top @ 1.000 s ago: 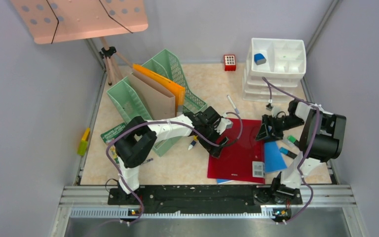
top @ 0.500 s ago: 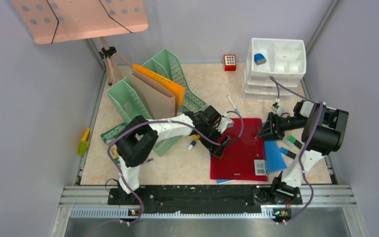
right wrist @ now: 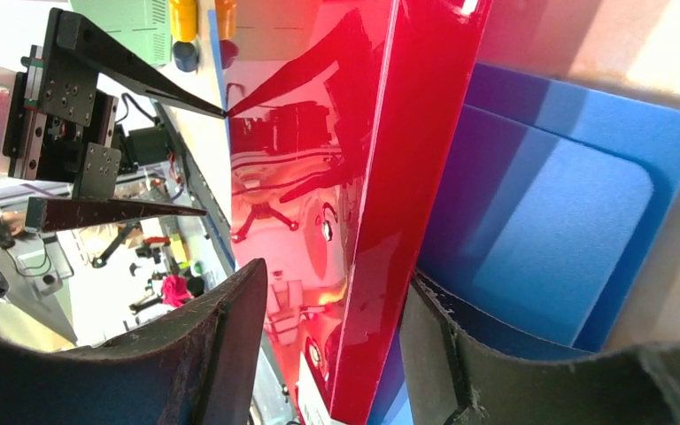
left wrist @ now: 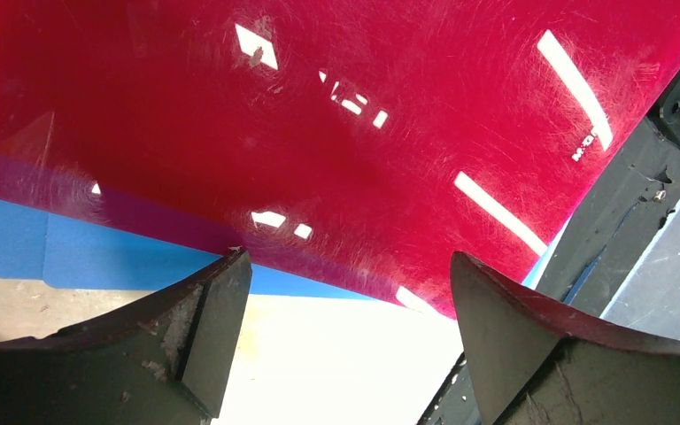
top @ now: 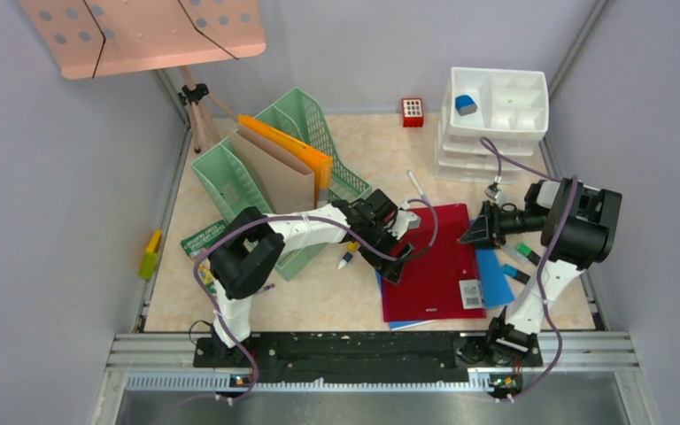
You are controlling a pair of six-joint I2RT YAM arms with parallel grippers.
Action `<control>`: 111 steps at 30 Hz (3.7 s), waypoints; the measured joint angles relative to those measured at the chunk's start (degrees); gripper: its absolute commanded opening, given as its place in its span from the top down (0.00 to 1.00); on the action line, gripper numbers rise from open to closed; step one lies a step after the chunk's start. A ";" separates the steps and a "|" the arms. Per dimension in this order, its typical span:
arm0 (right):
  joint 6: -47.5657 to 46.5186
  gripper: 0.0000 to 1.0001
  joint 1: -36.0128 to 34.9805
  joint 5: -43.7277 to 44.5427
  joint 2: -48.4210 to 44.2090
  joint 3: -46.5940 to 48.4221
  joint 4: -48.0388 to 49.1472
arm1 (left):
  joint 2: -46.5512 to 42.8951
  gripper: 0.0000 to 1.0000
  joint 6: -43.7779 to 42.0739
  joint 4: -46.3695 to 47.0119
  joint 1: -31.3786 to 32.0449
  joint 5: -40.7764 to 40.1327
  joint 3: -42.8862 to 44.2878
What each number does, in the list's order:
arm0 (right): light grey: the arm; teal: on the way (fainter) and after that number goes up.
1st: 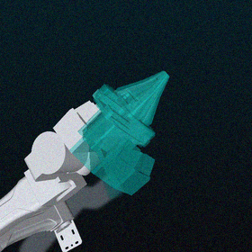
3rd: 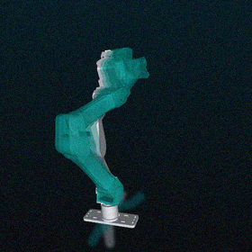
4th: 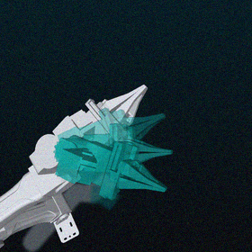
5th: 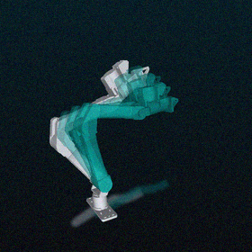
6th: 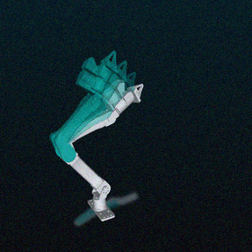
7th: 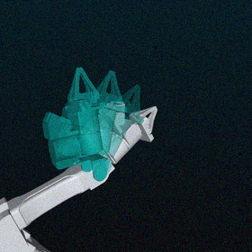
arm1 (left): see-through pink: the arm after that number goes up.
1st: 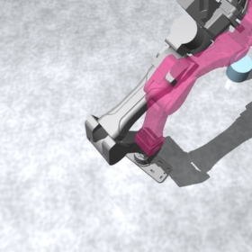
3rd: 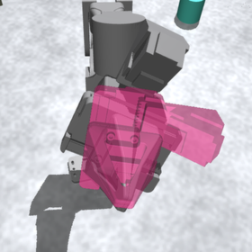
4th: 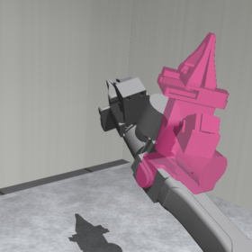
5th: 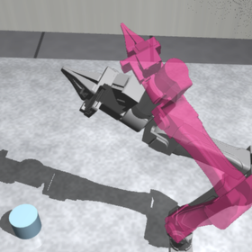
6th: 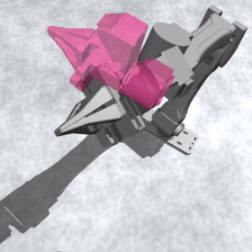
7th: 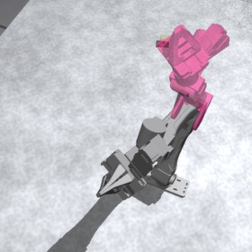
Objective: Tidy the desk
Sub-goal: Pick up the folder from the center of the board.
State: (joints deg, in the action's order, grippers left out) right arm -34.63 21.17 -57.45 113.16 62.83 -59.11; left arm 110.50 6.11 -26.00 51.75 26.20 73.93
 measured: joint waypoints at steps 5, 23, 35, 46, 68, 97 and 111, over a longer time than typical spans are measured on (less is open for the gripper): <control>-2.38 0.52 0.00 -0.72 0.02 0.02 -1.40 | 0.00 0.12 -0.04 0.00 0.00 -0.02 0.02; -15.65 0.56 -0.31 -4.94 2.01 2.91 -12.46 | 0.02 0.12 -0.92 -0.07 0.07 -0.13 0.13; -20.44 0.57 -0.44 -4.50 2.01 3.69 -16.04 | 0.02 0.12 -1.84 0.13 0.15 -0.55 0.13; -23.58 0.57 -3.04 -4.04 1.99 3.69 -18.45 | -0.09 0.12 -2.91 0.31 0.26 -1.53 0.13; -24.33 1.00 -3.69 -4.55 0.48 4.74 -23.61 | -0.61 0.13 -4.63 0.02 0.26 -4.33 0.11; -7.54 1.00 -3.23 -12.44 -19.43 33.77 -25.62 | -22.80 0.06 -15.76 -18.95 -0.33 -10.58 21.66; 47.04 1.00 -18.58 -8.68 -30.73 32.52 35.80 | -27.34 0.03 -13.29 -20.13 -16.68 -18.62 38.16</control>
State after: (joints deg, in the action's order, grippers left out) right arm 12.40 2.59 -66.13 82.43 95.35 -23.31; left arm 83.15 -7.18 -46.13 35.07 7.57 112.09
